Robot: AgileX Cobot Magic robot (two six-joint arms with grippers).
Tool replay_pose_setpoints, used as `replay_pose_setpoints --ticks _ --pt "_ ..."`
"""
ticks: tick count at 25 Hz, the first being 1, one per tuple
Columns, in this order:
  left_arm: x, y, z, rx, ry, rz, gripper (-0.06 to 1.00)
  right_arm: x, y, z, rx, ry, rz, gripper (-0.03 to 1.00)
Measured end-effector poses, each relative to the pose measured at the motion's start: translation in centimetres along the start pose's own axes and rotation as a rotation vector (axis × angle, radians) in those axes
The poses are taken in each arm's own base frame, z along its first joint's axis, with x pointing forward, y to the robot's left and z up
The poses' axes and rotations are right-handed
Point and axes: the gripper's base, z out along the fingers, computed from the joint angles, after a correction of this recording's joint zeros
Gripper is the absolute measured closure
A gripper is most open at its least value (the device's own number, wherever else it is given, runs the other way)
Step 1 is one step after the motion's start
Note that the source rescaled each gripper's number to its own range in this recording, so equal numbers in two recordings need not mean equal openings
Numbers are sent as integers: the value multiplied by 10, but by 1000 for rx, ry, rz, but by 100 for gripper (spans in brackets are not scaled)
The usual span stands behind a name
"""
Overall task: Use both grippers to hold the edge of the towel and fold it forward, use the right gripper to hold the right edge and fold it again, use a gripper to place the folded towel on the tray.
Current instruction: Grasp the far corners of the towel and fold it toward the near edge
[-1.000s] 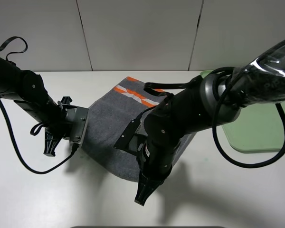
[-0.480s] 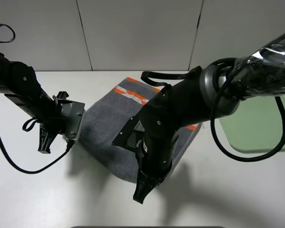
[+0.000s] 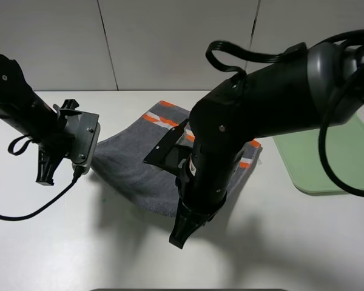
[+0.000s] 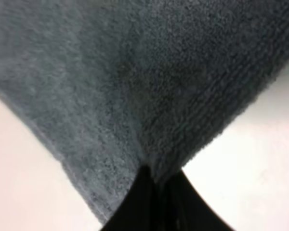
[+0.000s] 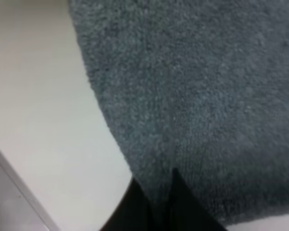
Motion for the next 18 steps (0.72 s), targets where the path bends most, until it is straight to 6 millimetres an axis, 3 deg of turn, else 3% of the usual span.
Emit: replay_pose_setpoints --ticks 18 --pt "-1 -24 -65 86 -15 13 94 15 6 -51 -11 -6 47 97"
